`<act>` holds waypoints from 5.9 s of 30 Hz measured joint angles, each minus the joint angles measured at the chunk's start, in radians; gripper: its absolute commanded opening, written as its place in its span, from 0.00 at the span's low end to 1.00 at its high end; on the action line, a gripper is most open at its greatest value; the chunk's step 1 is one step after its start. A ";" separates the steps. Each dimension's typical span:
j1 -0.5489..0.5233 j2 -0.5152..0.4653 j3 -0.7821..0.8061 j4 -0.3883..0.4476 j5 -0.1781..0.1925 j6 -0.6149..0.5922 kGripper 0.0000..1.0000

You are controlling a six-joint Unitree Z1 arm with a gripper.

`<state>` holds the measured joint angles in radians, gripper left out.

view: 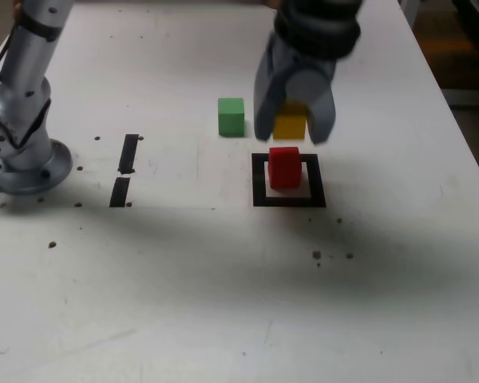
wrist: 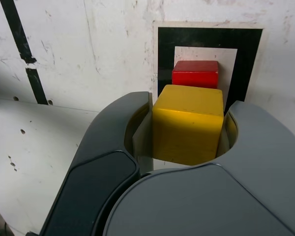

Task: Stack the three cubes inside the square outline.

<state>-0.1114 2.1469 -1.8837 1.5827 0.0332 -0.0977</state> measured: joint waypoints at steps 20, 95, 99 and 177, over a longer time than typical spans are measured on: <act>0.000 0.026 0.025 -0.015 -0.026 -0.002 0.18; 0.276 -0.327 0.627 -0.394 0.195 0.171 0.96; 0.286 -0.271 0.627 -0.427 0.195 0.177 0.94; -0.016 -0.058 -0.024 0.034 0.006 0.025 0.23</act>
<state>-0.1276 2.0889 -1.9079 1.6164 0.0390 -0.0725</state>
